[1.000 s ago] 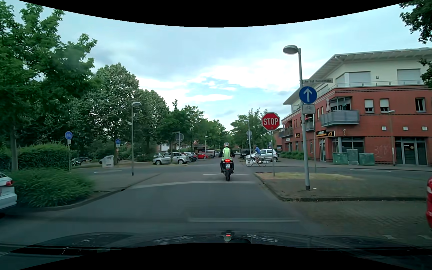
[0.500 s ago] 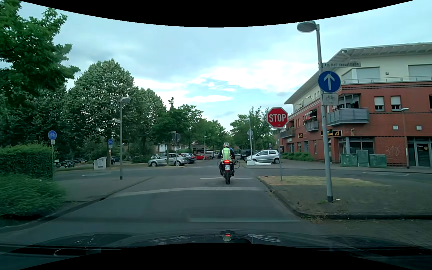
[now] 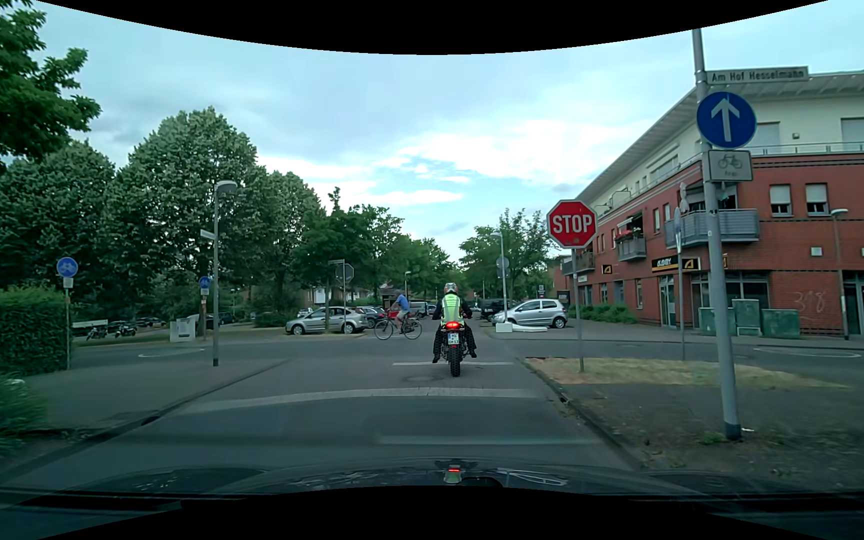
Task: Follow the waypoints while adhering to traffic rules and regulations
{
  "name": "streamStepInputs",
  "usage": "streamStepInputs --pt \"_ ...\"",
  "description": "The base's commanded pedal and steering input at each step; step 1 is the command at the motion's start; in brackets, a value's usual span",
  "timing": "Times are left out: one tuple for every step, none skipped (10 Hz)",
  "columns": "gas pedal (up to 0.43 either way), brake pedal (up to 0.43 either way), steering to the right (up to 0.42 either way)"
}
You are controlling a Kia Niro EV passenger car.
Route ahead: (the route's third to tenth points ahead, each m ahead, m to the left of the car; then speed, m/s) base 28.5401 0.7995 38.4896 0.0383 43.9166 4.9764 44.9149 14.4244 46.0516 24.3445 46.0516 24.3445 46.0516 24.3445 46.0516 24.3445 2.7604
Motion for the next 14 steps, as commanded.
streamStepInputs --pt "0.000 0.171 0.006" --pt "0.000 0.177 0.006" --pt "0.000 0.183 0.006" --pt "0.000 0.189 0.005" --pt "0.000 0.195 0.006" --pt "0.000 0.207 0.005" --pt "0.000 0.213 0.006" --pt "0.000 0.213 0.006" --pt "0.000 0.213 0.006" --pt "0.000 0.213 0.006" --pt "0.000 0.213 0.006" --pt "0.000 0.220 0.006" --pt "0.000 0.226 0.006" --pt "0.000 0.232 0.006"
